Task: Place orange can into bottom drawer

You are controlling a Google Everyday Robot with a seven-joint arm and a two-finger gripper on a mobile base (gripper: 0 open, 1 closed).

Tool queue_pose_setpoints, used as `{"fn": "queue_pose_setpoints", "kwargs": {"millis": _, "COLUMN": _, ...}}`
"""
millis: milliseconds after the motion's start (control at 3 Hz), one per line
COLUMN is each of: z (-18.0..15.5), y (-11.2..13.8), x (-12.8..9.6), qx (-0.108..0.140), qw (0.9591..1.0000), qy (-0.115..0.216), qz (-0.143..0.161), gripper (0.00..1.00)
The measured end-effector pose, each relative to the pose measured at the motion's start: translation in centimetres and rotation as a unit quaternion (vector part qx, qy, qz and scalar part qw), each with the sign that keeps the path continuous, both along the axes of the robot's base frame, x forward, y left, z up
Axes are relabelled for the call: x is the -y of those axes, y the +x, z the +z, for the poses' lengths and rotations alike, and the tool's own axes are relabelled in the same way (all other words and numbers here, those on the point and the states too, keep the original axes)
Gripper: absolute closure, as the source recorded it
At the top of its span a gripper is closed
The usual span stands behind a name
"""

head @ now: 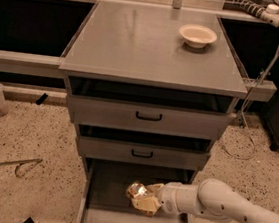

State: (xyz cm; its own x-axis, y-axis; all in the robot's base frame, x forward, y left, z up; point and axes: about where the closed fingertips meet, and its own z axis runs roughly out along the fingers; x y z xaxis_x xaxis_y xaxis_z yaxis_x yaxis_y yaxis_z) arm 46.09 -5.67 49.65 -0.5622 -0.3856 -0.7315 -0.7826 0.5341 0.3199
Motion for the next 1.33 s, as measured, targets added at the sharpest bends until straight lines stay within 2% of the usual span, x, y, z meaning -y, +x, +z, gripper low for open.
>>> {"fn": "queue_pose_setpoints", "kwargs": {"millis": 333, "z": -1.0, "y": 0.7, "x": -0.4, "qx": 0.015, "qw": 0.9999, "qy": -0.003, "qz": -0.004, "gripper": 1.00}}
{"fn": "queue_pose_setpoints", "kwargs": {"millis": 667, "z": -2.3, "y": 4.6, "x": -1.1, "qx": 0.074, "qw": 0.9971, "qy": -0.005, "qz": -0.018, "gripper": 1.00}}
{"fn": "queue_pose_setpoints", "kwargs": {"millis": 1000, "z": -3.8, "y": 9.1, "x": -1.0, "qx": 0.123, "qw": 0.9919, "qy": -0.011, "qz": -0.029, "gripper": 1.00}}
{"fn": "queue_pose_setpoints", "kwargs": {"millis": 1333, "z": -6.9, "y": 12.0, "x": -0.9, "qx": 0.134, "qw": 0.9904, "qy": -0.012, "qz": -0.033, "gripper": 1.00}}
